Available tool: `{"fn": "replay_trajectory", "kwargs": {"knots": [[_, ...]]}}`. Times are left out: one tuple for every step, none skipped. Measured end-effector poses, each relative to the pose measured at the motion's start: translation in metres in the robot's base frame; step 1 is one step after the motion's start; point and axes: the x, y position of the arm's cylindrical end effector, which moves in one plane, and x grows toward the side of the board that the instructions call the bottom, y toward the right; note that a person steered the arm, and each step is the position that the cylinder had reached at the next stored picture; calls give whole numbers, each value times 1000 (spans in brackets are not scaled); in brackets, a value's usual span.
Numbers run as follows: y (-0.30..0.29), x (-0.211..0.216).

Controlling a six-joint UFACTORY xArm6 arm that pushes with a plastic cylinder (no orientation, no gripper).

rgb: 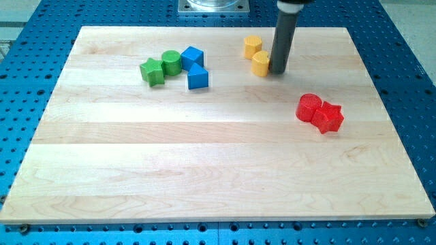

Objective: Move the yellow heart diagonally bottom right to the blue triangle

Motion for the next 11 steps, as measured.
{"fn": "replay_trajectory", "kwargs": {"knots": [[23, -3], [32, -32], [23, -55], [-8, -37], [-56, 9], [-65, 33], [-70, 33], [-70, 5], [-98, 9], [-126, 28], [-126, 39]]}}
